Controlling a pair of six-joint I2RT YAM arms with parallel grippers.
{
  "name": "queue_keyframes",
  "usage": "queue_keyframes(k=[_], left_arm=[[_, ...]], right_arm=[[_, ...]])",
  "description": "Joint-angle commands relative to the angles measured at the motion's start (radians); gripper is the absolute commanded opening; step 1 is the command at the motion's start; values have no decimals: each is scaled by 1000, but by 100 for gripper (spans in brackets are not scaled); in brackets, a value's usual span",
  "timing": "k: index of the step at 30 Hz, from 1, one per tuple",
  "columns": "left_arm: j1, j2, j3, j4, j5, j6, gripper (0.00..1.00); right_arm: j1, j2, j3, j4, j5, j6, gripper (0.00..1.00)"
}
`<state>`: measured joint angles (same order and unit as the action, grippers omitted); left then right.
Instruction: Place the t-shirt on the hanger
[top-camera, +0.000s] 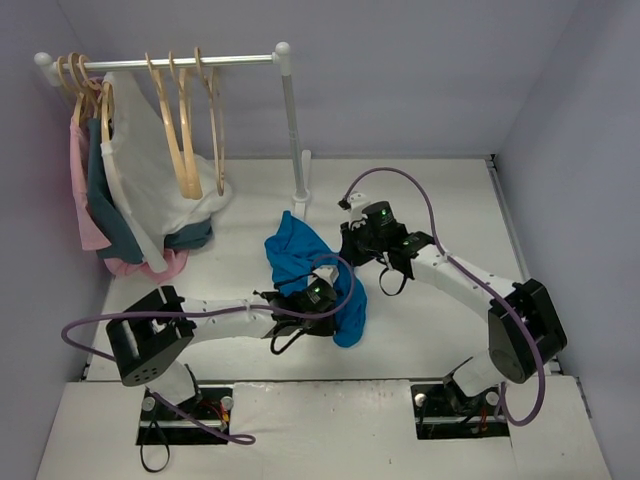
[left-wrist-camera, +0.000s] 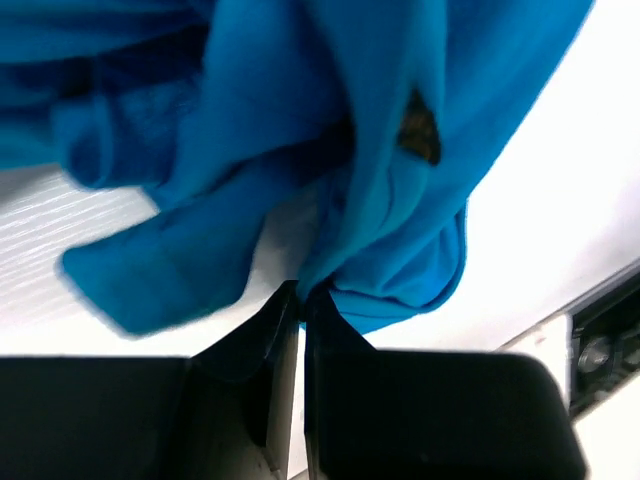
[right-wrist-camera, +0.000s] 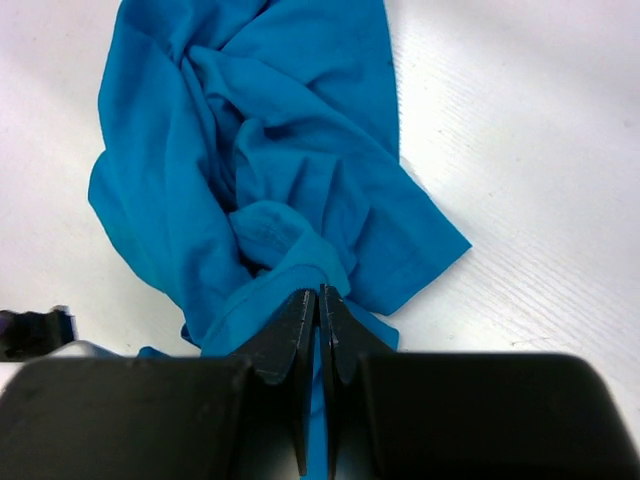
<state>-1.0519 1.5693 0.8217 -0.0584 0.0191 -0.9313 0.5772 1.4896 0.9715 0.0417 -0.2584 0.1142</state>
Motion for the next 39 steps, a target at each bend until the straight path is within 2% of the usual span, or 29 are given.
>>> queue_keyframes(k=[1,3,6,11,14,18,25,27,30,32,35,37,39], left_arm=[[1,-167,76,-217,-111,117,0],[15,-284,153,-368,-218,179,0],[43,-381,242,-489,-289,258,0],[173,-463,482,-627,-287,442,0],[215,-434,729,-690,-312,606,0],[226,-338,1031,-696,-347,788,0],[231,-143,1522,-694,-394,1011,0],[233,-118,1587,-696,-400,1058,0],[233,-55,1788,-689,-382,1126,0],[233,-53,1831,-676,-348,1150,0],[232,-91,1791,-658,-298,1146,0],[231,-147,1703,-644,-289,1122,0],[233,-193,1512,-620,-347,1079,0]], right_arm=[[-12,-125,9,43,70,12,0],[-16,-164,58,-23,102,-10,0],[-15,-205,122,-94,155,-41,0],[-14,-278,273,-168,248,-74,0],[-13,-291,436,-198,255,-86,0],[-11,-261,639,-216,243,-162,0],[-11,-142,1011,-233,222,-255,0],[-11,-114,1060,-233,216,-265,0],[-10,-60,1222,-230,177,-275,0],[-10,-44,1279,-230,163,-279,0],[-8,-50,1286,-227,140,-279,0],[-7,-68,1235,-226,139,-273,0],[-7,-113,1084,-224,165,-254,0]])
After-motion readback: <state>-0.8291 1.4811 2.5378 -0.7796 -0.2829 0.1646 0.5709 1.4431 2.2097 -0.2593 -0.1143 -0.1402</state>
